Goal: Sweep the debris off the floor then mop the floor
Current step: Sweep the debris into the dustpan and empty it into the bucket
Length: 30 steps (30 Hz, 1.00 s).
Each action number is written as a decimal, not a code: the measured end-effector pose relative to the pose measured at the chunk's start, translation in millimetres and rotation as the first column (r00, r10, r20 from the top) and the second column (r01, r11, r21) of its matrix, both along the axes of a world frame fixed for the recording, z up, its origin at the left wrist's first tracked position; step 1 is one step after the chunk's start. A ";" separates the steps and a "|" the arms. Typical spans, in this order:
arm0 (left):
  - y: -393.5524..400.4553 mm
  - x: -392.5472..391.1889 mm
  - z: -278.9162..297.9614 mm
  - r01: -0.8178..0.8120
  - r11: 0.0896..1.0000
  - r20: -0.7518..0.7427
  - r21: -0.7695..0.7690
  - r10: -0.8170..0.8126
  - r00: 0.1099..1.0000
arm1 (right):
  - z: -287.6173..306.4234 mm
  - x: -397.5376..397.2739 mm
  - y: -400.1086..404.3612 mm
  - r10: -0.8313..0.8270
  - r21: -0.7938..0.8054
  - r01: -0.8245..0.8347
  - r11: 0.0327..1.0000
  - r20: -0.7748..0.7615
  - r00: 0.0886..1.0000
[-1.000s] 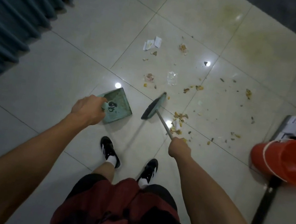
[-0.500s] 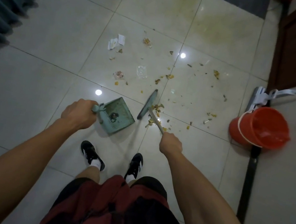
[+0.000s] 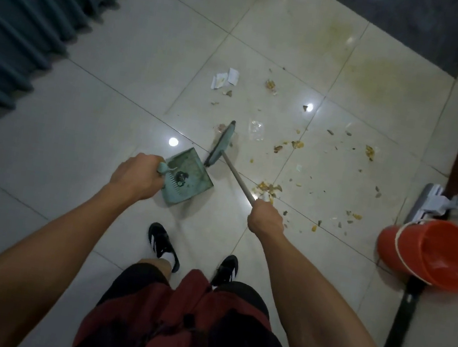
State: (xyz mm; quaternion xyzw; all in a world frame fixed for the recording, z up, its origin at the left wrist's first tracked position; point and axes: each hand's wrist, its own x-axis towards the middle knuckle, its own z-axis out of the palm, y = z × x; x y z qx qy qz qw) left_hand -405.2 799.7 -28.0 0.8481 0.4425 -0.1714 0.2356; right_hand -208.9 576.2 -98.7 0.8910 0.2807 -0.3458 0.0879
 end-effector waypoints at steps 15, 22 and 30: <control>190.5 -58.2 6.7 -0.176 0.984 -0.040 -0.028 0.175 0.984 | -4.1 -30.4 211.0 0.040 0.015 -0.040 0.999 -0.033 0.999; 256.2 -8.1 4.5 -0.235 0.972 -0.087 -0.004 0.234 0.968 | -30.1 17.5 300.3 0.143 0.054 -0.139 0.989 -0.088 0.986; 311.7 49.6 4.6 -0.272 0.962 -0.132 0.031 0.274 0.953 | -40.1 97.5 392.2 0.308 0.070 -0.302 0.951 -0.098 0.946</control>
